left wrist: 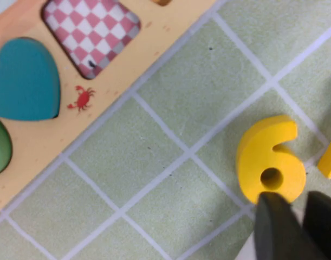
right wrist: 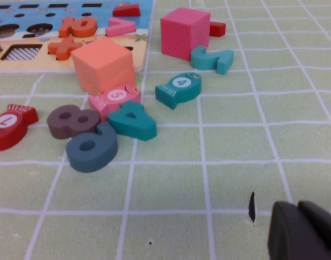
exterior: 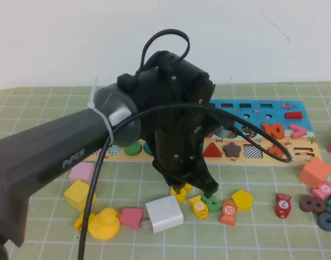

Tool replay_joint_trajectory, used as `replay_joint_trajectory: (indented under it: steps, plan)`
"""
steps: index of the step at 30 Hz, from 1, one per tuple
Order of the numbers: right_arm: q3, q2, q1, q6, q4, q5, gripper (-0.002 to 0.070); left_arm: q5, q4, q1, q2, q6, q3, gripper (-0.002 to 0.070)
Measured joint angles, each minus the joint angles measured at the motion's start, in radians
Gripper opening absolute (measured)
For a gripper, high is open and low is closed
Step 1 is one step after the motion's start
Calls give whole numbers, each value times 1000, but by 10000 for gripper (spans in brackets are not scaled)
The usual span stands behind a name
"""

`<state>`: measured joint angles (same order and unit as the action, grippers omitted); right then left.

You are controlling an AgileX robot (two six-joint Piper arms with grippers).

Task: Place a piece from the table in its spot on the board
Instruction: Pick up the "number 6"

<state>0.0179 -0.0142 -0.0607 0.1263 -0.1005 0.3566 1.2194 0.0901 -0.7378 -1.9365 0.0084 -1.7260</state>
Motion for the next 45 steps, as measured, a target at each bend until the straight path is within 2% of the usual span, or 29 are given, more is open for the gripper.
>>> replay_joint_trajectory:
  steps: [6,10,20,29,33,45]
  plan:
    - [0,0,0,0,0,0,-3,-2,2,-2,-7,-16,0,275]
    - [0,0,0,0,0,0,-3,-4,-2,-2,-28,-16,-1,340]
    - [0,0,0,0,0,0,-3,-14,-10,-2,-85,-16,-14,350]
    - [0,0,0,0,0,0,-3,-18,-33,-2,-90,-16,-14,309]
    - [0,0,0,0,0,0,-3,-18,-35,-2,-90,-35,-14,259]
    - [0,0,0,0,0,0,-3,-22,-12,-2,-98,-80,-156,259]
